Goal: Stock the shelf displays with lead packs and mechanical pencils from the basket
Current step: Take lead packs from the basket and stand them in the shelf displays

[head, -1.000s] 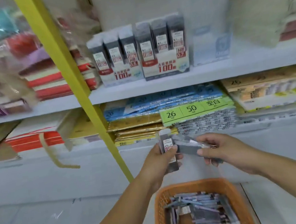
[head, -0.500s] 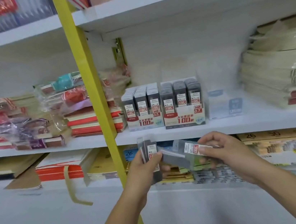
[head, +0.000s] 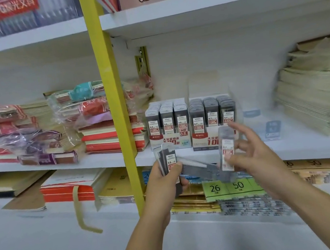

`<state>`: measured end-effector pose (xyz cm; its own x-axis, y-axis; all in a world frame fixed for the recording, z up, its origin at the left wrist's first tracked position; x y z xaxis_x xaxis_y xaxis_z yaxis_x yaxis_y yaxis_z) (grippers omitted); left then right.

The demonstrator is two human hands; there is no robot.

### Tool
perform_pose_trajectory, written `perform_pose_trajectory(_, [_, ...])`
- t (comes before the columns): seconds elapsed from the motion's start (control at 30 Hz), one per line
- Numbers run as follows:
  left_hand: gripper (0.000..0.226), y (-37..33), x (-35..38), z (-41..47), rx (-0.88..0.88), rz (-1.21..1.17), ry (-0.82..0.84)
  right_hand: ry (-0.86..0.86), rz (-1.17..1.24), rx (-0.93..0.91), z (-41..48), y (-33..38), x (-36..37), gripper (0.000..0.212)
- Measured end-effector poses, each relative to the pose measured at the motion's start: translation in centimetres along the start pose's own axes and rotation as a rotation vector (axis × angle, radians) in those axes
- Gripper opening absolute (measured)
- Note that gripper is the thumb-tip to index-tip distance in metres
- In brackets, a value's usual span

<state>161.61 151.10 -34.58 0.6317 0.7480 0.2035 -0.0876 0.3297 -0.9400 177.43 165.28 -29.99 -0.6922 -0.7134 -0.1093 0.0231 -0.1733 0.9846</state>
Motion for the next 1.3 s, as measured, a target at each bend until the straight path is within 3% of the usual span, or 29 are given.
perform_pose_trajectory(0.17, [0.013, -0.7, -0.4, 1.1, 0.069, -0.012, -0.046, -0.152, -0.139, -0.311, 1.9, 6.3, -0.8, 0.055])
perform_pose_trajectory(0.33, [0.016, -0.9, -0.3, 1.9, 0.088, -0.082, -0.069, -0.228, -0.358, -0.524, 4.2, 9.8, -0.5, 0.056])
perform_pose_trajectory(0.67, [0.017, -0.6, -0.5, 2.6, 0.114, -0.088, -0.067, -0.216, -0.738, -0.532, 7.7, 8.1, 1.3, 0.05])
perform_pose_trajectory(0.83, [0.023, -0.7, -0.8, 2.7, 0.116, -0.088, -0.054, -0.338, -1.021, -0.576, 7.6, 6.5, 1.6, 0.042])
perform_pose_trajectory(0.93, [0.016, -0.6, -0.7, 2.6, 0.099, -0.085, -0.056, -0.399, -0.976, -0.645, 6.4, 5.7, 1.6, 0.043])
perform_pose_trajectory(1.03, [0.012, -0.7, -0.5, 2.3, 0.078, -0.101, -0.039, -0.347, -0.773, -0.675, 3.9, 4.3, 1.9, 0.028])
perform_pose_trajectory(1.2, [0.008, -1.1, 0.3, 1.6, 0.052, -0.157, 0.008, -0.025, -0.533, -0.23, 1.7, 0.9, 2.8, 0.02])
perform_pose_trajectory(1.3, [0.009, -1.0, 0.7, 1.0, 0.043, -0.14, 0.04, 0.045, -0.354, -0.126, 1.8, 0.4, 2.5, 0.014])
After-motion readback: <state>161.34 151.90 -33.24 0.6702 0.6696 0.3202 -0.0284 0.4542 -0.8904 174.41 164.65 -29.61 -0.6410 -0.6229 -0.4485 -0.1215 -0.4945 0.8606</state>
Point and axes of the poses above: each hand's wrist, its own z-axis towards the middle knuckle, its own x-axis out of the palm, y = z × x, the point moved 2 cm from there along z, towards the middle knuckle, and after that the axes turned 10 degrees about x, right-handed, at the moved point
